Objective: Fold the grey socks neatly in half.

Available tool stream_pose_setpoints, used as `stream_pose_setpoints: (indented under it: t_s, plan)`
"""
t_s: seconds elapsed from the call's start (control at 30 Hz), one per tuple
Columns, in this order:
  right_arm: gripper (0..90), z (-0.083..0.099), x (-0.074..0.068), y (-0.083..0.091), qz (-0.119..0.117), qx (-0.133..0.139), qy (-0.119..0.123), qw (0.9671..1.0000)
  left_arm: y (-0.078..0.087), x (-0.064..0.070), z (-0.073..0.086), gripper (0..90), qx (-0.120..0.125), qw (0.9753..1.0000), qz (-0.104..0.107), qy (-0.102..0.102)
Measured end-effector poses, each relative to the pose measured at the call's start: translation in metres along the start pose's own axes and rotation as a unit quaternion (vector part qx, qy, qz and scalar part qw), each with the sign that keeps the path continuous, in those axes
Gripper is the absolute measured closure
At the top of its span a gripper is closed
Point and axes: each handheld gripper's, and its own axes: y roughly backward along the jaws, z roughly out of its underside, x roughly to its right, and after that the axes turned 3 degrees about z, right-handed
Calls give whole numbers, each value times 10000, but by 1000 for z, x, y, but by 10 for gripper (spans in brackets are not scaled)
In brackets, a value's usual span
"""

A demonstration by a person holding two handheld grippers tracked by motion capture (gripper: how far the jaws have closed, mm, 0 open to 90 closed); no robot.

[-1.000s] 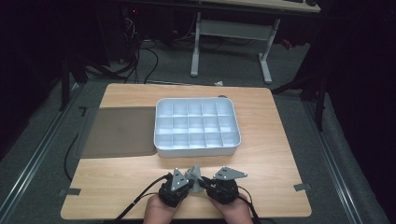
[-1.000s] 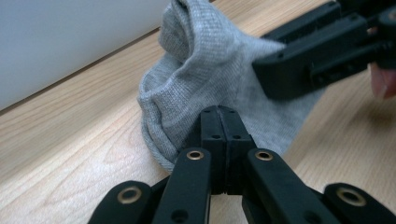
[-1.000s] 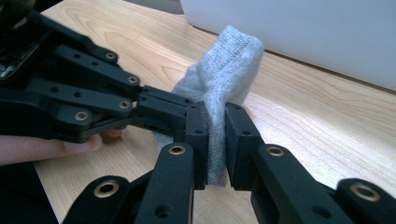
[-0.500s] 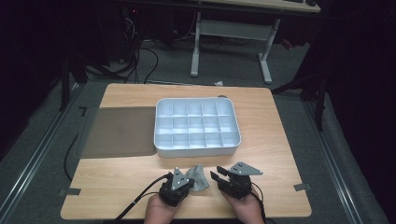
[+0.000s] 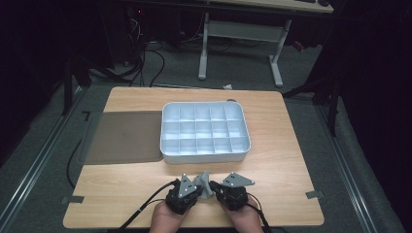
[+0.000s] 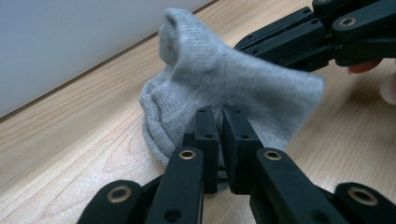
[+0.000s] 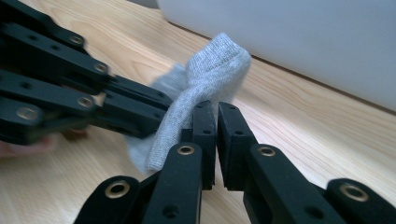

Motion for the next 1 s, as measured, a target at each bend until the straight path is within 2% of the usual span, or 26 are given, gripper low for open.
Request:
stream_pose_setpoints:
  t_s: [0.17,0.23,0.4,0.57,0.73,0.83,0.93,1.0]
  plan:
    - [900,-10,-10,-4,-8,-10,314,9995,0,0,0,848,-8,10000,-36,-19]
    - [900,-10,-10,-5,-14,-11,322,9995,0,0,0,848,-9,10000,-44,-15]
    - [900,-6,-7,-4,-52,60,233,9997,0,-1,-1,819,33,10000,-20,59]
    - [900,-3,-1,-4,-30,61,142,9999,2,-6,0,782,127,9993,201,298]
    - [900,0,2,-4,-18,46,81,10000,4,-7,0,778,213,9988,284,351]
    - [900,1,3,-5,-3,15,87,10000,10,-8,-1,762,348,9984,279,357]
    - [900,2,3,-6,1,-5,69,10000,21,-9,-4,757,582,9975,223,326]
    - [900,2,2,-7,-10,-25,91,10000,29,-11,-5,738,691,9972,118,266]
